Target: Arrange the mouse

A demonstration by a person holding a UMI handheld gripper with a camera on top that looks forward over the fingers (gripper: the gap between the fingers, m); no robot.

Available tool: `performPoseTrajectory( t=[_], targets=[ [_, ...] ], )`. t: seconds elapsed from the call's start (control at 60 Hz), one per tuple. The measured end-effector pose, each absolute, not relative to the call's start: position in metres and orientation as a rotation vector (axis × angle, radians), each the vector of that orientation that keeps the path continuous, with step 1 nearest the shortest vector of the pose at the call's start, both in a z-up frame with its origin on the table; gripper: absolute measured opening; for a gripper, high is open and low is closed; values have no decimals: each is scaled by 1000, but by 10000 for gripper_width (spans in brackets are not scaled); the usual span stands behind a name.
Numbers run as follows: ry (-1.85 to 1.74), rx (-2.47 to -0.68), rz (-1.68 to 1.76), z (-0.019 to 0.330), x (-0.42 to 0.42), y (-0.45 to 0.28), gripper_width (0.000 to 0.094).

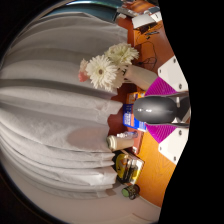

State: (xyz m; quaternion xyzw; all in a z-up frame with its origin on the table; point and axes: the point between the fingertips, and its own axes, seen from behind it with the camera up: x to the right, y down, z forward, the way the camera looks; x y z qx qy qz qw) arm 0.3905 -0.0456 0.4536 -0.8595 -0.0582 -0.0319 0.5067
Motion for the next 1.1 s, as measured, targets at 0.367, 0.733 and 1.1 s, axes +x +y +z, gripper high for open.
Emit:
performPoseTrajectory(
  t=[0.367, 0.733, 1.1],
  targets=[
    [-13, -2270, -87, 302, 520, -36, 356],
    [7, -2358, 44, 209, 509, -40, 422],
    [-2, -2380, 19, 227, 504, -44, 868]
  ],
)
